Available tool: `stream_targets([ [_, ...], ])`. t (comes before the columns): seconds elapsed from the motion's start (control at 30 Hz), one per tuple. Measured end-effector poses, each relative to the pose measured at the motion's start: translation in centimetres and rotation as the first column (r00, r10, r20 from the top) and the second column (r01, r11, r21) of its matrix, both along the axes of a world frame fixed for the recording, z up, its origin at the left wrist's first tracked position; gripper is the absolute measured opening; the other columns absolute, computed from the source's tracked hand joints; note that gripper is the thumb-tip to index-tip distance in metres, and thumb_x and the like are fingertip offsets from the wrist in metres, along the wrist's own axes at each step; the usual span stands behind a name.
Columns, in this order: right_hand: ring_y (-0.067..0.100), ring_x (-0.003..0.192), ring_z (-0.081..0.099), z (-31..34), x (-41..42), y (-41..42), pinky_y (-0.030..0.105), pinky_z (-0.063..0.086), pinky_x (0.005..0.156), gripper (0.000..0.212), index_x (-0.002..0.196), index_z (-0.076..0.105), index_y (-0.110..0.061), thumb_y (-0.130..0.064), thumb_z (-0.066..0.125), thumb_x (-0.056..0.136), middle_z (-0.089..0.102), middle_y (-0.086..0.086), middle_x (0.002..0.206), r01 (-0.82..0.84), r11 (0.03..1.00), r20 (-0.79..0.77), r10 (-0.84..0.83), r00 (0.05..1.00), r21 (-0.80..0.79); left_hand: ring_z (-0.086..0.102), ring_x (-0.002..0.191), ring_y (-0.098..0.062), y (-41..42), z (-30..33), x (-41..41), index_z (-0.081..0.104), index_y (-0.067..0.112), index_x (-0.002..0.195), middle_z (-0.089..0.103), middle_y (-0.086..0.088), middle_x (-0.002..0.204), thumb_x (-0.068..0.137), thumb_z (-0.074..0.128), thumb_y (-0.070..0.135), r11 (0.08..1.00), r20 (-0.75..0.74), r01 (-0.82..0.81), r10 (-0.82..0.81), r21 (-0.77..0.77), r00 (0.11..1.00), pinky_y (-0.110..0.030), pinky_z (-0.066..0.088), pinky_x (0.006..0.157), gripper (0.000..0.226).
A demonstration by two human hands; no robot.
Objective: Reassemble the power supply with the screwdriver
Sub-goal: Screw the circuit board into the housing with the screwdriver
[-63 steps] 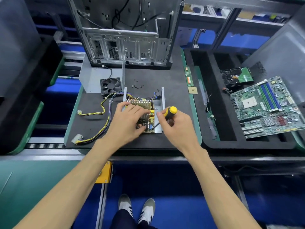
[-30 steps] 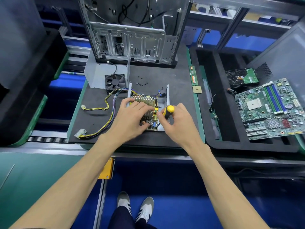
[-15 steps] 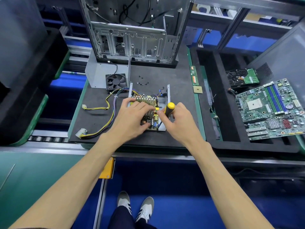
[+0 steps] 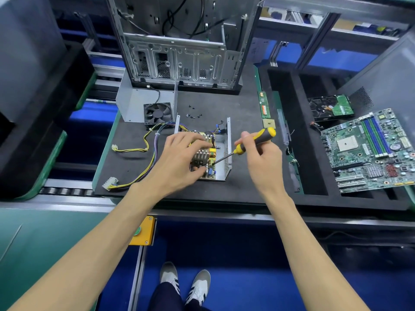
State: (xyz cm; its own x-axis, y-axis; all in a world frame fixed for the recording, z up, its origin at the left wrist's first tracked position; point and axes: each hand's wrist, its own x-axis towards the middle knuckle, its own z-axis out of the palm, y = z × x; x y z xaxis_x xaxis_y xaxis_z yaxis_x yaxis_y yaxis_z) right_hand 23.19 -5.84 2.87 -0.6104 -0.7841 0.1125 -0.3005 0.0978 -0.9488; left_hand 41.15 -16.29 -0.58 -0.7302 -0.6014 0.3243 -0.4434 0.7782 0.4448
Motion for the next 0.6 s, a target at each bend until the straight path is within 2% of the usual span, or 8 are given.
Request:
stream_targets([
  [0.07,0.024,0.072,0.058,0.4,-0.2,-0.2,0.011,0.041,0.064,0.037,0.07,0.07,-0.023,-0.038,0.055,0.101,0.071,0.0,0.077,0.027,0.999,0.055,-0.024,0.998,-0.045,0.052,0.12,-0.024,0.4,0.4,-0.3,0.069,0.018,0.117,0.063,0.002,0.119,0.078,0.082,0.023,1.0,-0.029,-0.015,0.014,-0.027,0.999,-0.033,0.026,0.102,0.041],
  [0.2,0.001,0.054,0.048,1.1,-0.3,-0.5,0.012,0.036,0.057,0.04,0.074,0.071,-0.012,-0.034,0.054,0.103,0.069,-0.006,0.07,0.038,0.996,0.112,-0.029,0.993,-0.081,0.055,0.11,-0.024,0.7,1.0,-0.9,0.073,0.017,0.104,0.067,0.004,0.106,0.079,0.084,0.027,1.0,-0.052,-0.02,0.019,-0.004,0.998,-0.03,0.024,0.099,0.029],
  [0.37,0.0,0.056,0.051,1.7,-0.3,-0.6,0.014,0.036,0.063,0.039,0.077,0.071,-0.008,-0.029,0.053,0.105,0.069,-0.004,0.071,0.041,0.995,0.149,-0.027,0.988,-0.092,0.059,0.1,-0.019,0.6,1.4,-1.3,0.075,0.016,0.094,0.07,0.008,0.094,0.082,0.083,0.027,1.0,-0.083,-0.011,0.013,0.028,0.996,-0.029,0.023,0.099,0.018],
  [0.47,0.0,0.055,0.051,1.7,-0.4,-0.7,0.012,0.036,0.061,0.04,0.081,0.071,-0.002,-0.028,0.053,0.106,0.068,-0.005,0.068,0.045,0.994,0.169,-0.028,0.985,-0.098,0.058,0.093,-0.018,0.5,1.6,-1.4,0.074,0.016,0.089,0.07,0.009,0.088,0.083,0.083,0.025,0.999,-0.092,-0.011,0.015,0.04,0.996,-0.03,0.025,0.096,0.015],
  [0.6,0.002,0.054,0.046,1.8,-0.5,-0.6,0.013,0.036,0.058,0.038,0.078,0.072,-0.008,-0.03,0.055,0.105,0.07,-0.004,0.073,0.018,0.995,0.144,-0.004,0.99,-0.095,0.057,0.09,-0.018,0.3,1.9,-1.7,0.074,0.015,0.087,0.07,0.009,0.084,0.083,0.083,0.02,0.999,-0.076,-0.01,0.014,0.053,0.997,-0.031,0.026,0.094,0.011],
])
